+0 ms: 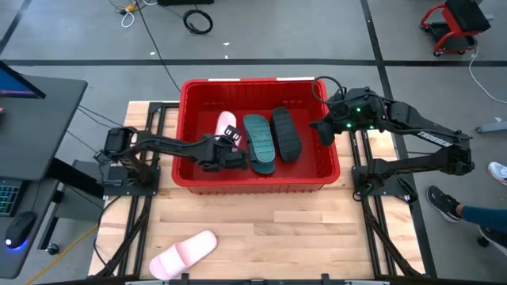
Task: Pick and place slides into bin
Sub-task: Put the top pink slide into the red bin
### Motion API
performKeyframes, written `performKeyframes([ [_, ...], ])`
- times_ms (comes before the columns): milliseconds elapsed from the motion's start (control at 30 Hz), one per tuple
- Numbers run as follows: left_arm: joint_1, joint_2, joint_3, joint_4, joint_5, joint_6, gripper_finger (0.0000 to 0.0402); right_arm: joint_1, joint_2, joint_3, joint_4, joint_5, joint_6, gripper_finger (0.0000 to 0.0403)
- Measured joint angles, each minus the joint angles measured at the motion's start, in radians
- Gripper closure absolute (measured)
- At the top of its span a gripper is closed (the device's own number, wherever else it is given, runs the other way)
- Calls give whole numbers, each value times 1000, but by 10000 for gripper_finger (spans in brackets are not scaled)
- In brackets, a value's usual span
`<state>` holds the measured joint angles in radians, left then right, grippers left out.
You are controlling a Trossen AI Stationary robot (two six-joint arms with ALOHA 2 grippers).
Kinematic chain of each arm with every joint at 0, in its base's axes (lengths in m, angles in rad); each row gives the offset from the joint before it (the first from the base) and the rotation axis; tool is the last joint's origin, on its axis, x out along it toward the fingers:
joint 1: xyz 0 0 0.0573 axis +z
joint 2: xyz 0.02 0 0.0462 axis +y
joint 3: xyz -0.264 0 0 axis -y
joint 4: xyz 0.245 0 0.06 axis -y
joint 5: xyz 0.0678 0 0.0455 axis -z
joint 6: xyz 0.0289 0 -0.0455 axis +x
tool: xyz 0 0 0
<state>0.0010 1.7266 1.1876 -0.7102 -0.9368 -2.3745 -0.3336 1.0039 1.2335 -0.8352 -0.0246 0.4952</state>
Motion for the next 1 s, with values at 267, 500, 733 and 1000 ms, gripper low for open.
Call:
performKeyframes([
  [267,61,1,-2,-10,68,13,375,0,3,0,0,1,-9,389],
  [500,144,8,-2,-1,283,61,374,0,3,0,-2,36,-5,389],
  [733,165,1,-2,-4,339,190,327,0,3,0,-2,55,-2,389],
  [1000,166,1,-3,-10,425,216,233,0,3,0,-2,55,1,389],
])
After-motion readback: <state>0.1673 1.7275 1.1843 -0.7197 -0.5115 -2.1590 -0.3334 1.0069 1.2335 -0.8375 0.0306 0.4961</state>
